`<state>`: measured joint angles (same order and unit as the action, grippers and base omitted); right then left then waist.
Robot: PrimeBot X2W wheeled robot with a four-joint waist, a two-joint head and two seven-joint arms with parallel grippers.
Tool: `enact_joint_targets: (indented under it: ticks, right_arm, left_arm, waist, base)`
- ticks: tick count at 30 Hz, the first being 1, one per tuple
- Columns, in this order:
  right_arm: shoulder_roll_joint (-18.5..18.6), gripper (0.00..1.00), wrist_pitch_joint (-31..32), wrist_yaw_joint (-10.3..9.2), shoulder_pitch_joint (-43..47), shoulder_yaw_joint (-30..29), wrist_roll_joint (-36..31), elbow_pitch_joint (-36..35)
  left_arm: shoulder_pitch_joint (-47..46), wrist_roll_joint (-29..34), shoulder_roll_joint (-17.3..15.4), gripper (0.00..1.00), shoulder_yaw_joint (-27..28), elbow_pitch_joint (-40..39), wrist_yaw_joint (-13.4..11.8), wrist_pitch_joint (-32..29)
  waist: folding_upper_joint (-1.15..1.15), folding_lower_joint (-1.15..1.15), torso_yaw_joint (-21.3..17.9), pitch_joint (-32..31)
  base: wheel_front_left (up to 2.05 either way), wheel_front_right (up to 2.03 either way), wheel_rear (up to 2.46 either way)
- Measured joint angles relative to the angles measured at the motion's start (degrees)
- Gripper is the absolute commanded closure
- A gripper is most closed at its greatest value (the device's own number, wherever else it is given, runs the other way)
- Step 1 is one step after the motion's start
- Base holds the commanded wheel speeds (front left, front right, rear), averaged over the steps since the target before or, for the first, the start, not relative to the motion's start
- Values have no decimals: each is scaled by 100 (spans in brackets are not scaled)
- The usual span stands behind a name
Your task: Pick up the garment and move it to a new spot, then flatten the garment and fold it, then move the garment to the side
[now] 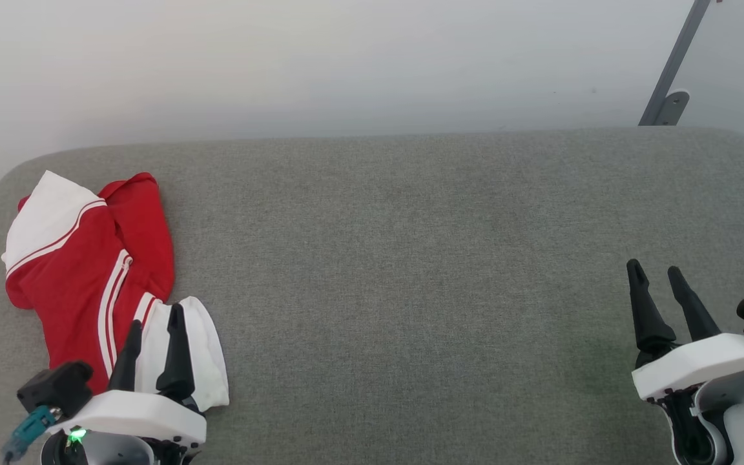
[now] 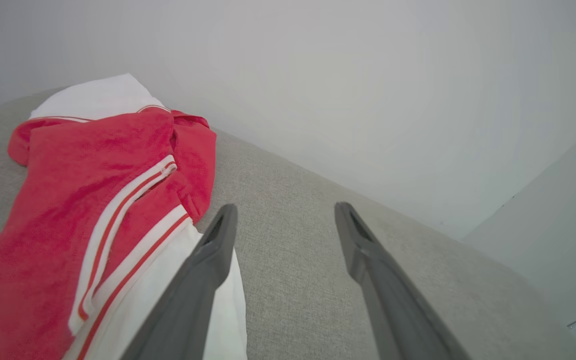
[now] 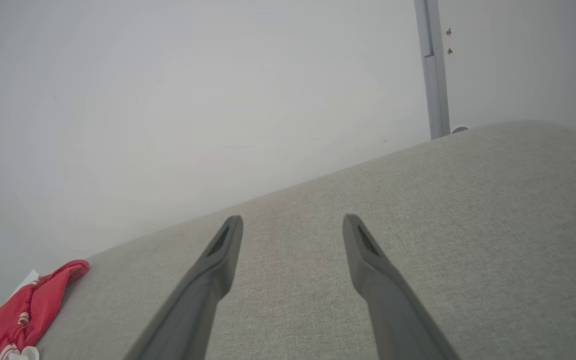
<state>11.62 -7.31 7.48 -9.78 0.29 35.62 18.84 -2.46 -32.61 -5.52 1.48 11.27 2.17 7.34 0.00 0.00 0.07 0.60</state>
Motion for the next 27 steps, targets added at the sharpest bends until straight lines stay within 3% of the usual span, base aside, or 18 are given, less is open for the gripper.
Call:
enact_joint_targets:
  ticks: [27]
  right_arm:
    - [214, 0, -365, 1, -144, 34, -1425, -40]
  left_arm:
    - [42, 1337, 1, 0, -53, -4, -40, 371]
  waist:
    - [0, 0, 2, 63]
  base:
    - [0, 0, 0]
